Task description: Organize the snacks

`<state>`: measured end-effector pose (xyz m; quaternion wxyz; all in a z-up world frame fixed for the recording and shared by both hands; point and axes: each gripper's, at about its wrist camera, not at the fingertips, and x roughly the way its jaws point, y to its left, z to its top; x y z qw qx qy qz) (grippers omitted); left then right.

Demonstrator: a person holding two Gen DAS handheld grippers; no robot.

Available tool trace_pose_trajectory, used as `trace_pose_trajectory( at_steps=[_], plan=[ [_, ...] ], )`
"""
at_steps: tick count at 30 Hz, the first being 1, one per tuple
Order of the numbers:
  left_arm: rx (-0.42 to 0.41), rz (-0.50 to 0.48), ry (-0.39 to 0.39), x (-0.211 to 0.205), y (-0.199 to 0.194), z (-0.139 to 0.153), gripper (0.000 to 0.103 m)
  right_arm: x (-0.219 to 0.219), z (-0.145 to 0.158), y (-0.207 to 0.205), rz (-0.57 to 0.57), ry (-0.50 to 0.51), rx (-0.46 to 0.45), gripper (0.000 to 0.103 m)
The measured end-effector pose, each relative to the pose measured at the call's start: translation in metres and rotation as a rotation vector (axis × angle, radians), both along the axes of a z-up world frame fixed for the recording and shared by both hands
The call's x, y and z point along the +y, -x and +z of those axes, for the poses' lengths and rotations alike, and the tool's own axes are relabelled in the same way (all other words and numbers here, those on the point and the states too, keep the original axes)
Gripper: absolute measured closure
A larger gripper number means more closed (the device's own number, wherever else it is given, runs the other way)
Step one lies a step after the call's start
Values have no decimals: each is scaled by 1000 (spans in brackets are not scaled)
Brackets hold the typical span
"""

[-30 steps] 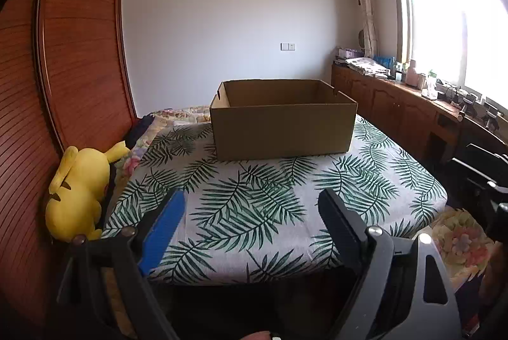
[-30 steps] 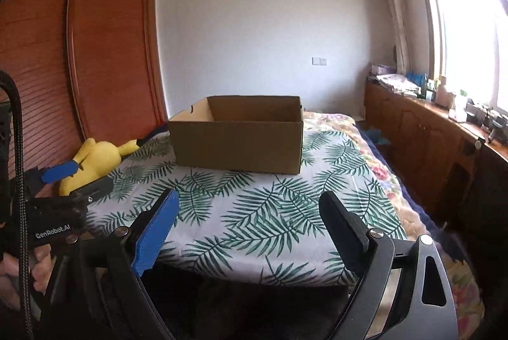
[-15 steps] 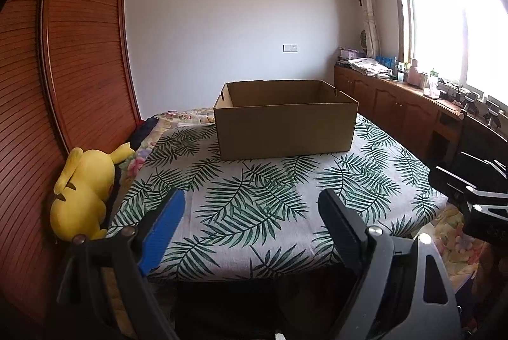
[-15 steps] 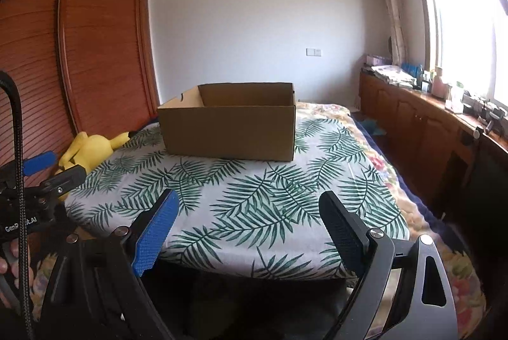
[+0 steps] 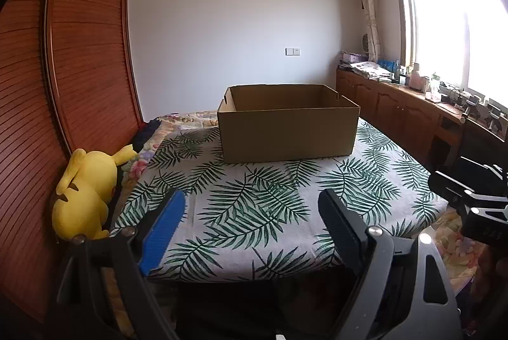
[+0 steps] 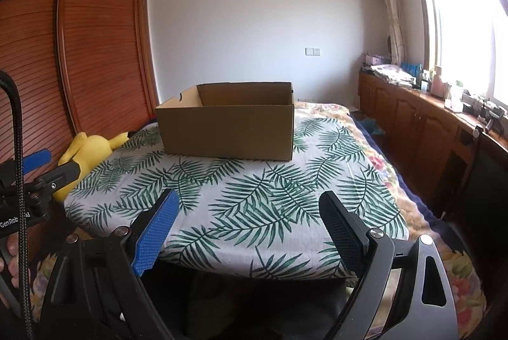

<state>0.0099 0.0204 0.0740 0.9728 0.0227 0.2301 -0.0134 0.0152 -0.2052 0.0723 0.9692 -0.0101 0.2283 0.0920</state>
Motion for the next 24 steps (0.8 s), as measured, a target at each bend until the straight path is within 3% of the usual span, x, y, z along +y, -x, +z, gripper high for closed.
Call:
trace_pose_trajectory(
  at_steps=[24],
  plan=[
    [-4,-1,1,0,2,0,16,-3,2,1,-3,2,-3,12]
  ],
)
